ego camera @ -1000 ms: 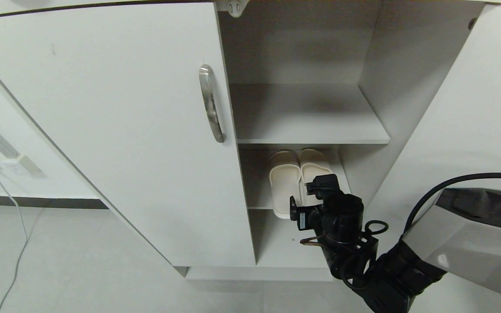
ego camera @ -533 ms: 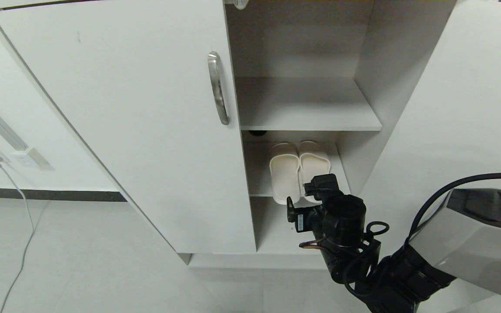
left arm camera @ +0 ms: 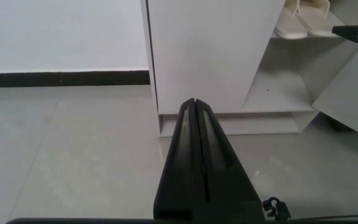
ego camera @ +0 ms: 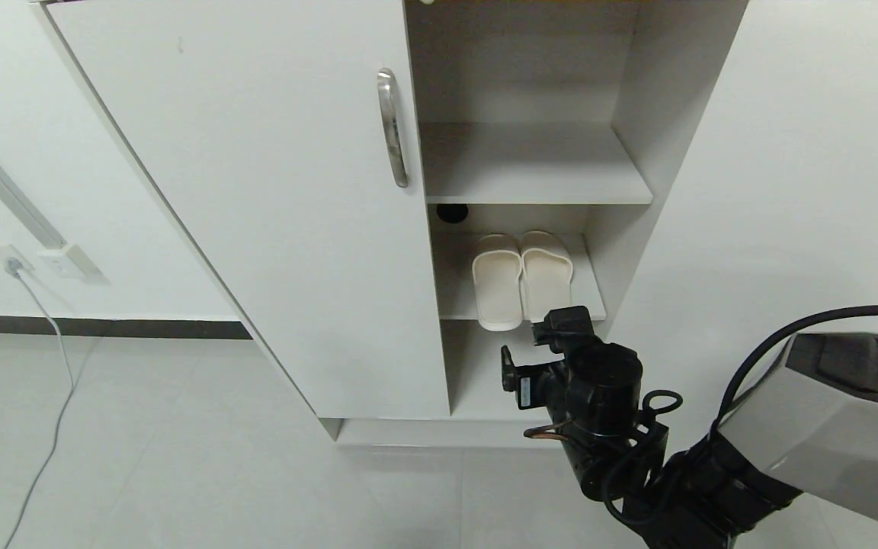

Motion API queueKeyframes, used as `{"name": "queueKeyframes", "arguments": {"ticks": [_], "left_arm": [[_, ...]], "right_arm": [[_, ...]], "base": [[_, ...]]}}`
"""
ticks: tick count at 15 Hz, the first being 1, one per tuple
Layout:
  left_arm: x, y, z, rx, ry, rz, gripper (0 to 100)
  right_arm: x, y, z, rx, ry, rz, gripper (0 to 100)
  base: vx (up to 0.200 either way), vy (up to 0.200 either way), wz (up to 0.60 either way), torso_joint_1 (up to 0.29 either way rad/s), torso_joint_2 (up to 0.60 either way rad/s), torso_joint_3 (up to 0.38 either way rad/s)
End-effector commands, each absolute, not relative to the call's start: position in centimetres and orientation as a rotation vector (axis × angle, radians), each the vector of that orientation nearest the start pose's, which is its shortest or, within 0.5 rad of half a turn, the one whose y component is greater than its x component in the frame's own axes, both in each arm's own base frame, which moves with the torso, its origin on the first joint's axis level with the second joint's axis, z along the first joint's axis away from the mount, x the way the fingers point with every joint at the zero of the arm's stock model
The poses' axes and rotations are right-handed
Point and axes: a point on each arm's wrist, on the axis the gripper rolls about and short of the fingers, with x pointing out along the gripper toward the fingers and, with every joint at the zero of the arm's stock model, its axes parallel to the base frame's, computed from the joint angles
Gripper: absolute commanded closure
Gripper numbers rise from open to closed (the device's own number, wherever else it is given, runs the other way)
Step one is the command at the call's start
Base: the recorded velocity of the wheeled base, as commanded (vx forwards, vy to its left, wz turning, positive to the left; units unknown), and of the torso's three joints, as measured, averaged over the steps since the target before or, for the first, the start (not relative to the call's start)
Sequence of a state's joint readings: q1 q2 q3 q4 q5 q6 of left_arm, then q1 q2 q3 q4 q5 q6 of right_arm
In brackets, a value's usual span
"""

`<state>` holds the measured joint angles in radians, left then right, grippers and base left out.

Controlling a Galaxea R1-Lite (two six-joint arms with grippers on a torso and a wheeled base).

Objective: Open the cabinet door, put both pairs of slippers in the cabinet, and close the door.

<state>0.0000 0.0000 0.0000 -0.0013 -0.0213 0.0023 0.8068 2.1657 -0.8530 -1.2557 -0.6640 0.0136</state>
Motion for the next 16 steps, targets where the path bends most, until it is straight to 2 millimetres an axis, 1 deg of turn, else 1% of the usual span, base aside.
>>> {"name": "queueKeyframes", "arguments": {"ticks": [1,14,16], "left_arm": [[-2.27,-0.05,7.57,0.002,0.0,-0.021,100],[-2.27,-0.05,7.57,0.002,0.0,-0.021,100],[-2.27,-0.05,7.57,0.002,0.0,-0.021,100]], "right_arm": [[27.42,26.71,9.2,-0.028,0.048,0.144,0],[26.98,27.26,8.75,-0.04,0.057,0.161,0],[26.98,27.26,8.75,-0.04,0.057,0.161,0]], "base": [[0.0,0.0,0.0,0.0,0.0,0.0],[0.0,0.0,0.0,0.0,0.0,0.0],[0.0,0.0,0.0,0.002,0.01,0.144]]}}
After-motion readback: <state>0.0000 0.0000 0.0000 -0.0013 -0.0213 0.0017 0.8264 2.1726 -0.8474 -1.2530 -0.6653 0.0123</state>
